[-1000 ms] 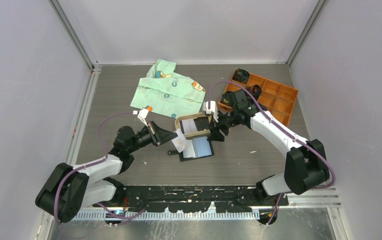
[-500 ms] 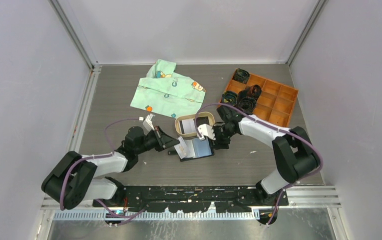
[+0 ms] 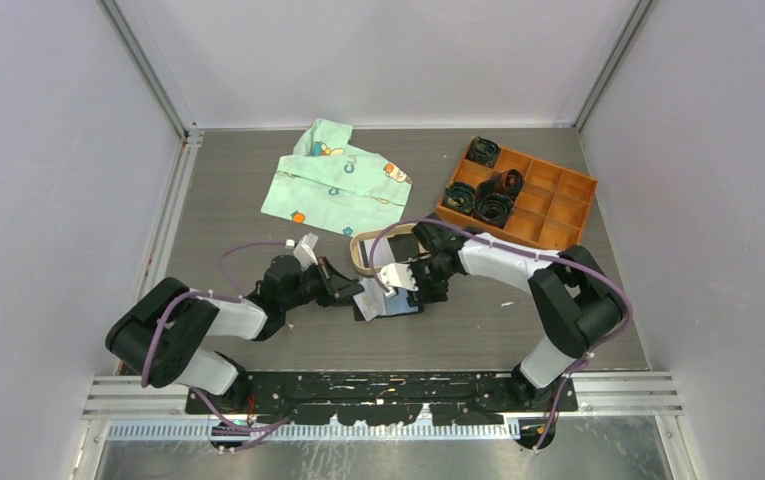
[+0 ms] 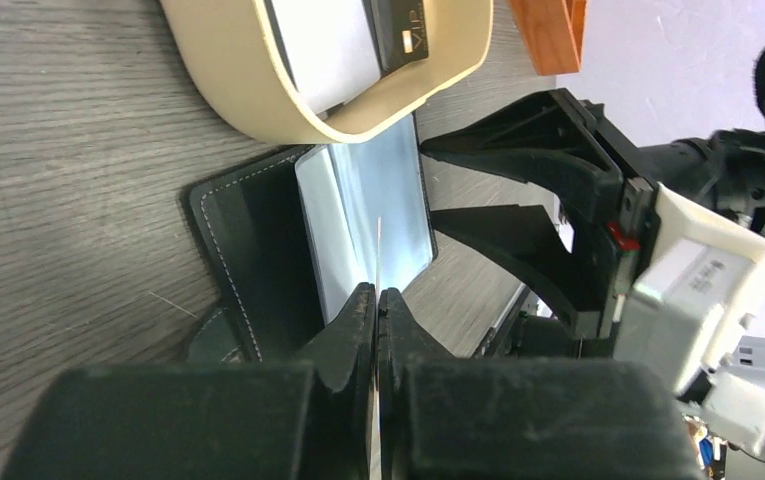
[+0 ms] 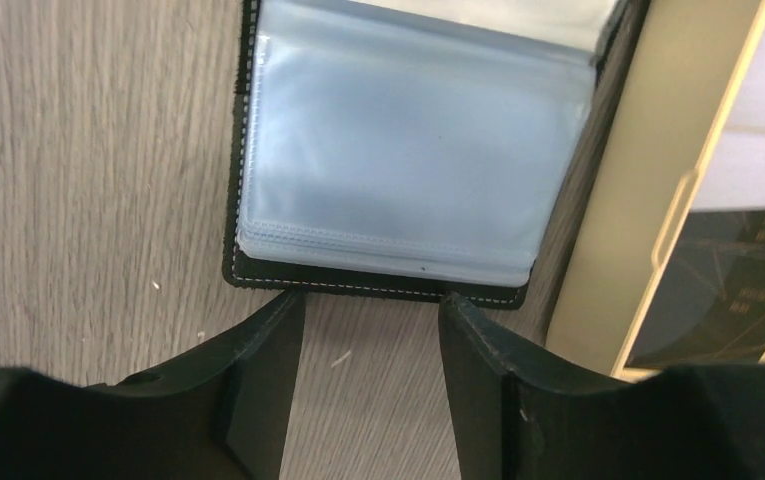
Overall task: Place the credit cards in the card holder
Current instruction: Insert the credit card into the card holder.
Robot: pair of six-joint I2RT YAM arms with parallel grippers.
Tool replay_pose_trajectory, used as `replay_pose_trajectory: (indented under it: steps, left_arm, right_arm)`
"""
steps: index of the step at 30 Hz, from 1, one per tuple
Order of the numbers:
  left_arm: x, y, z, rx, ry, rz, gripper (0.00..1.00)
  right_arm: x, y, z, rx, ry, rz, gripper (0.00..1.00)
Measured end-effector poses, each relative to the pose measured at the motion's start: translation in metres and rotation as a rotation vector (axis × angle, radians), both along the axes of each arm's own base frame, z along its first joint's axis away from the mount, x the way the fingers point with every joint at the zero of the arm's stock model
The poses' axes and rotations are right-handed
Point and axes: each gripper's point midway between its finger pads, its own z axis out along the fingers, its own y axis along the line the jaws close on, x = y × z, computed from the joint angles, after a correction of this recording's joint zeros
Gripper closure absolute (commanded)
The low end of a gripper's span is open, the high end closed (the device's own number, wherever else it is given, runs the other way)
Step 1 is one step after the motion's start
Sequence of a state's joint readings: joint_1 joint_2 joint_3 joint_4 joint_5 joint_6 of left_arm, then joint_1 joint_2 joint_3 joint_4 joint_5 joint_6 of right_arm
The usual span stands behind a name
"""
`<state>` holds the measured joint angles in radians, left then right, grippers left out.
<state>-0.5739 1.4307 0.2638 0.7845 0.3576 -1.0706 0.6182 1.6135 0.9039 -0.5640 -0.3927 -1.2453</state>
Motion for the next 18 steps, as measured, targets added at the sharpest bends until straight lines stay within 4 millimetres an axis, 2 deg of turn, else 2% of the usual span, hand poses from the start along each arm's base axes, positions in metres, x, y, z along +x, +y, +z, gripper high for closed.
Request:
replay_pose_trajectory:
  steps: [4, 10, 14, 18]
  left_arm:
    - [0.001, -0.001, -0.008, 0.005, 0.017, 0.001, 1.00]
    - [0.000, 0.000, -0.009, 0.011, 0.019, 0.001, 1.00]
    - [0.004, 0.008, -0.006, 0.021, 0.014, 0.018, 1.00]
    - [0.016, 0.025, 0.001, 0.032, -0.014, 0.056, 1.00]
  right_arm:
    - [-0.005, 0.014, 0.000, 0.002, -0.001, 0.050, 0.44]
    - [-0.015, 0.031, 0.000, 0.006, -0.002, 0.108, 0.44]
    - [-0.016, 0.033, 0.000, 0.005, -0.002, 0.115, 0.44]
    - [-0.016, 0.033, 0.000, 0.005, -0.001, 0.117, 0.45]
